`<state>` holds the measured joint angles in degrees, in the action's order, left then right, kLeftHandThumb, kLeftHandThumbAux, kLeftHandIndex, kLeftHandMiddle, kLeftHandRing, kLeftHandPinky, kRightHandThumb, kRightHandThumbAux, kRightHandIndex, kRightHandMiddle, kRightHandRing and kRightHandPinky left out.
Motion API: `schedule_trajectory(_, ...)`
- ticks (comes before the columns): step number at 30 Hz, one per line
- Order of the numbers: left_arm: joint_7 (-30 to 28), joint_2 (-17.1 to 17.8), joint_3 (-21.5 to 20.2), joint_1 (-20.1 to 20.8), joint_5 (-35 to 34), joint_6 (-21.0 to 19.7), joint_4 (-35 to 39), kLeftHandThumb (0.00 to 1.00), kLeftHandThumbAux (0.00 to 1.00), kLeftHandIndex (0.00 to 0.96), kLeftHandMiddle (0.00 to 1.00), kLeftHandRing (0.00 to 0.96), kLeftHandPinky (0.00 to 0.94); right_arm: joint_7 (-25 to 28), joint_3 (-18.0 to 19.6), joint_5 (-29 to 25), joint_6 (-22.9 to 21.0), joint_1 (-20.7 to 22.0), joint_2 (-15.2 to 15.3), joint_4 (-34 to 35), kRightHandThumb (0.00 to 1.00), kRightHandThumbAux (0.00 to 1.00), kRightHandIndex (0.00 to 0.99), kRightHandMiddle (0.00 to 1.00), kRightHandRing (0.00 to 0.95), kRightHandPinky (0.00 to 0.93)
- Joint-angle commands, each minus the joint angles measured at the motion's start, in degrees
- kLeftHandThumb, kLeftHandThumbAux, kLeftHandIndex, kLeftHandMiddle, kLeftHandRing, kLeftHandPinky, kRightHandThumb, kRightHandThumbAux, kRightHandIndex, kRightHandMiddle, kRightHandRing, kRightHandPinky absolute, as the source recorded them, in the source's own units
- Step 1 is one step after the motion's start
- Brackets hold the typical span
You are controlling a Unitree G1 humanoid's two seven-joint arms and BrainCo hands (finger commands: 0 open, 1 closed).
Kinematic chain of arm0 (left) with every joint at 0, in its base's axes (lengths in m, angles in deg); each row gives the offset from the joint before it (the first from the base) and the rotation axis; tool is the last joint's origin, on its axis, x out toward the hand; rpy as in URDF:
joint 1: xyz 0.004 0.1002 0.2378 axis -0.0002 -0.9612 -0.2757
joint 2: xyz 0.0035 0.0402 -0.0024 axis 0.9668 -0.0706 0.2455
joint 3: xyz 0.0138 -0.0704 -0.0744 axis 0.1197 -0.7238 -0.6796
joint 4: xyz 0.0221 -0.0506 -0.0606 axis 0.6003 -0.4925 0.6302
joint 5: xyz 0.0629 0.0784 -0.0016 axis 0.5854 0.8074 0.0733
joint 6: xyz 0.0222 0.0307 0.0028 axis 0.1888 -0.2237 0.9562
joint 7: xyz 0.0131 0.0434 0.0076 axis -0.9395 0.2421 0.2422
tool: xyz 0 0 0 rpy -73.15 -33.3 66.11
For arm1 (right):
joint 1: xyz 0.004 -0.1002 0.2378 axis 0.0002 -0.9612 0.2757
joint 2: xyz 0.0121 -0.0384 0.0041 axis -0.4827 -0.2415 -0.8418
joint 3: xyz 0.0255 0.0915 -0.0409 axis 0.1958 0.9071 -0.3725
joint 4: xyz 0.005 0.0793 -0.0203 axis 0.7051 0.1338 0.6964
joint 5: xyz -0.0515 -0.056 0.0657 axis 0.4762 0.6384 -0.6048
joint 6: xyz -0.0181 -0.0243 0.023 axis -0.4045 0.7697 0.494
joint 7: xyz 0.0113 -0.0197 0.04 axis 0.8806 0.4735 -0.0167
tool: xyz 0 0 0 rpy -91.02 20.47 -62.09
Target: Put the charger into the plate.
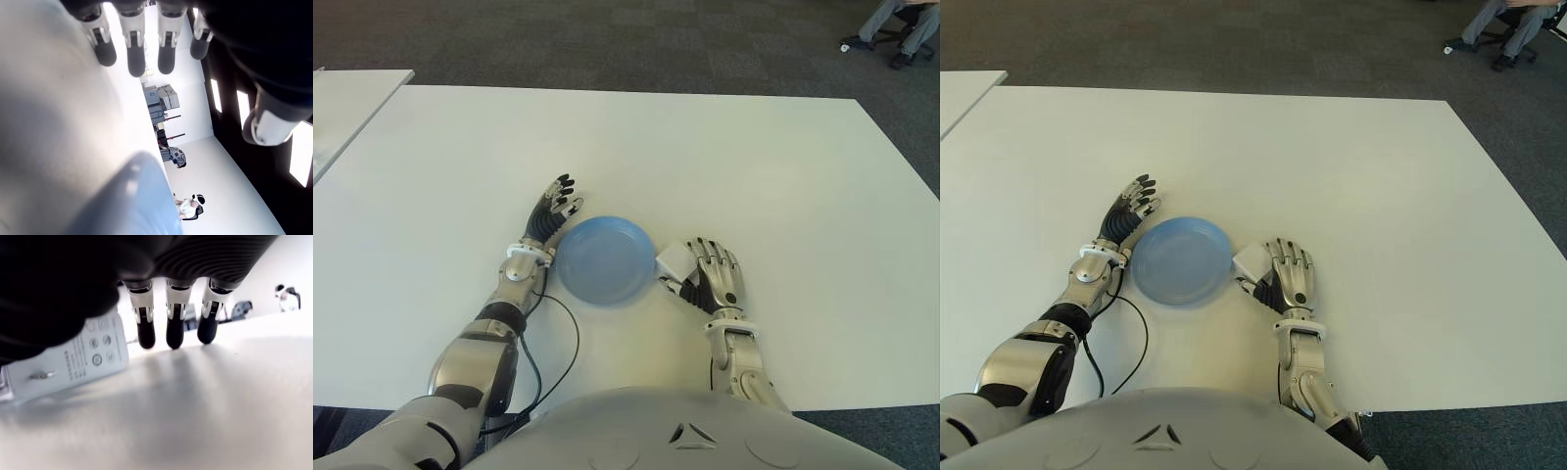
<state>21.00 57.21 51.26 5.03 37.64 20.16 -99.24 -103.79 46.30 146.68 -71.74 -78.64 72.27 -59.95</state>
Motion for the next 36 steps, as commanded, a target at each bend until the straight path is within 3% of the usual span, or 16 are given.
schedule_trajectory(1,-2.1,-0.7,0.9,-3.4,1.4,-4.8,-3.8,0.0,0.521,0.0,0.123,0.129,0.119,-13.3,2.6,-3.0,2.8,-1.3,-1.8,-6.0,0.578,0.517,0.407,0.676,0.68,0.74)
schedule_trajectory(4,-2.1,-0.8,0.9,-3.4,1.4,-4.6,-3.8,0.0,0.522,0.0,0.12,0.127,0.118,-16.0,3.0,-3.8,3.8,-1.1,-2.3,-7.3,0.672,0.644,0.425,0.745,0.756,0.814)
schedule_trajectory(7,-2.1,-0.8,0.8,-3.4,1.2,-4.5,-3.8,0.0,0.52,0.0,0.121,0.127,0.121,-16.6,3.0,-4.6,4.0,-0.9,-2.7,-8.1,0.79,0.665,0.411,0.613,0.789,0.844)
schedule_trajectory(10,-2.4,-0.9,0.6,-3.5,1.0,-4.3,-3.8,0.0,0.517,0.0,0.123,0.128,0.123,-14.5,3.0,-4.7,2.5,-0.6,-3.5,-7.8,0.83,0.673,0.406,0.565,0.807,0.856)
schedule_trajectory(28,-1.2,-1.5,0.4,-4.0,1.1,-1.2,-3.2,0.0,0.493,0.007,0.137,0.134,0.123,-12.4,2.6,-3.6,1.2,-0.5,-3.7,-6.9,0.848,0.678,0.399,0.531,0.835,0.858)
schedule_trajectory(36,-1.8,-1.2,0.3,-3.9,0.9,-2.7,-3.1,0.0,0.478,0.007,0.14,0.135,0.123,-12.5,2.6,-3.7,1.5,-0.5,-3.6,-6.9,0.848,0.679,0.398,0.532,0.842,0.862)
